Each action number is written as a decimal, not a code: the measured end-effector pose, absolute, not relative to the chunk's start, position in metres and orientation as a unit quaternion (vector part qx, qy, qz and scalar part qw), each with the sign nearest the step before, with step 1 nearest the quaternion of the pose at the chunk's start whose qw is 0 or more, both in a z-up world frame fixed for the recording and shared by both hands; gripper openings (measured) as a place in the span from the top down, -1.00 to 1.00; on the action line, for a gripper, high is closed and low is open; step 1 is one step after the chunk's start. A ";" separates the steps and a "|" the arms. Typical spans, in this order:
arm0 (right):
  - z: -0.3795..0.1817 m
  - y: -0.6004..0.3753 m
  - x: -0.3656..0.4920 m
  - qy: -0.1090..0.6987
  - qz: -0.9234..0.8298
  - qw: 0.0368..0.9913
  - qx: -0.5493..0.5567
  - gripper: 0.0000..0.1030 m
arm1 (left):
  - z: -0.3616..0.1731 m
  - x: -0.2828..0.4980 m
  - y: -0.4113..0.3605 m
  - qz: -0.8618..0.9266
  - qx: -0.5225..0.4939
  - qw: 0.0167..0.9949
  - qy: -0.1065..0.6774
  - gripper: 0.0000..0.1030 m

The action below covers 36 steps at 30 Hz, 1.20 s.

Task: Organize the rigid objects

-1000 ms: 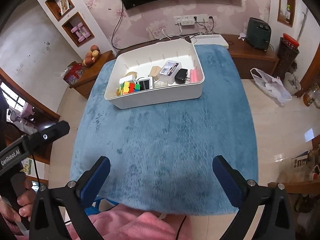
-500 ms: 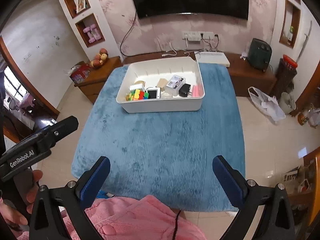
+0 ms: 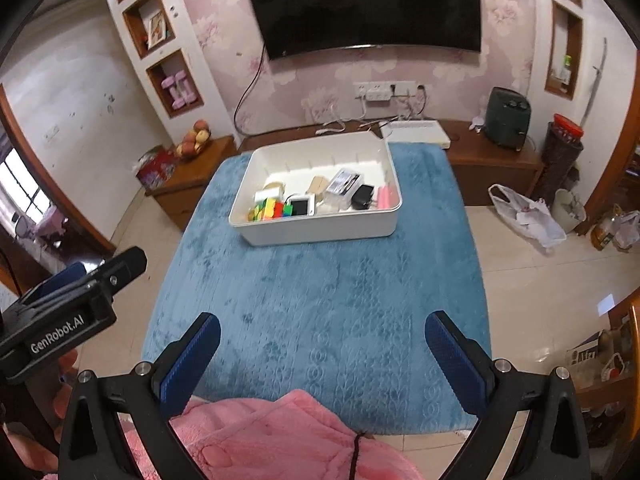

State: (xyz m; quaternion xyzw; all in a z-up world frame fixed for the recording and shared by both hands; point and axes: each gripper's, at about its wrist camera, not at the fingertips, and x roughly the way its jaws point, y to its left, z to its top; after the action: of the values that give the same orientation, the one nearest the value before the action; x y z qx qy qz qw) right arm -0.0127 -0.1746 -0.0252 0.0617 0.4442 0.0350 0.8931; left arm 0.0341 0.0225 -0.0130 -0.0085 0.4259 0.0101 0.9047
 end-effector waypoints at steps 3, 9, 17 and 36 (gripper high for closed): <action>-0.025 -0.180 -0.011 0.441 0.023 0.894 0.073 -0.99 | -0.012 0.034 0.019 0.012 0.005 0.907 0.422 -0.97; -0.025 -0.185 -0.010 0.439 0.006 0.895 0.081 -0.99 | -0.012 0.037 0.011 0.008 0.032 0.907 0.420 -0.97; -0.027 -0.183 -0.005 0.442 0.000 0.894 0.074 -0.99 | -0.012 0.038 0.006 -0.006 0.040 0.906 0.420 -0.97; -0.030 -0.185 0.002 0.443 0.001 0.894 0.070 -0.99 | -0.016 0.037 0.004 -0.001 0.040 0.904 0.427 -0.97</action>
State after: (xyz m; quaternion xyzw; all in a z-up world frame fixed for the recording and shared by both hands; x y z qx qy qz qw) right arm 0.0024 -0.1854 -0.0299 0.0699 0.4435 0.0005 0.8936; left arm 0.0374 0.0038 -0.0159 0.0398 0.4265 -0.0010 0.9036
